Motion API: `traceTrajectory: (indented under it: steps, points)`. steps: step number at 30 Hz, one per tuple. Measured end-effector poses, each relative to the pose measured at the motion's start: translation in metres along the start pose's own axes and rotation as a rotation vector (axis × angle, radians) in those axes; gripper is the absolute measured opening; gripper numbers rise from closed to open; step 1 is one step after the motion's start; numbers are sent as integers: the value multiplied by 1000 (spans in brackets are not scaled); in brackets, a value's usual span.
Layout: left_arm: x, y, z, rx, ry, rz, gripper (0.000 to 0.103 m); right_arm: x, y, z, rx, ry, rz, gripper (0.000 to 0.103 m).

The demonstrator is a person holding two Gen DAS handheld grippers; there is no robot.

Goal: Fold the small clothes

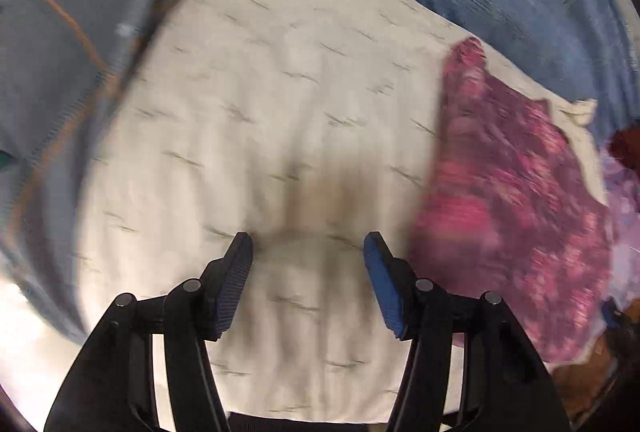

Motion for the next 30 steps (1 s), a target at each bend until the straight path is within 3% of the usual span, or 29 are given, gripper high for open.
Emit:
traceTrajectory:
  steps: [2,4,5,7,10,13,16,18,19,22,23,25,27,28,30]
  points:
    - [-8,4,8,-40,-12,-74,55,-2,-8,3,24,-4,0,29]
    - [-17,-6,22,-93,-7,-227,55,-1,-11,7,44,-4,2,32]
    - [-19,-13,31,-83,-19,-240,56,0,-11,11,49,-4,6,33]
    - [-16,-34,48,-15,-31,-220,57,5,-6,19,51,-14,28,36]
    - [1,-72,65,60,11,-201,57,21,4,38,65,-39,32,49]
    - [23,-99,82,117,28,-159,57,44,11,55,53,-44,-14,49]
    - [41,-113,99,157,2,-66,57,57,32,69,-40,-49,-17,8]
    - [60,-109,100,150,41,-36,57,55,40,84,-66,-100,-6,6]
    - [68,-106,99,132,60,-48,57,61,33,91,-62,-106,-47,6]
    - [61,-103,106,86,51,-149,56,91,0,89,-12,-8,-141,7]
    - [53,-105,111,86,40,-211,56,92,-4,86,9,10,-118,11]
    - [40,-106,122,90,10,-255,57,83,0,85,33,-7,-47,15]
    - [35,-110,133,85,1,-272,57,74,5,89,62,-24,21,38]
    - [35,-116,138,84,1,-272,58,70,7,92,81,-37,49,56]
    - [43,-125,143,99,17,-263,63,70,10,97,91,-58,47,60]
Point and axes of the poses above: each gripper's, at about its wrist camera, not at the fingertips, and x roughly the way its jaws point, y to its left, z to its top, the point moved 8 cm from there along x, roughly the way its jaws point, and after that the axes turned 7 degrees about x, right-handed, at the moved point
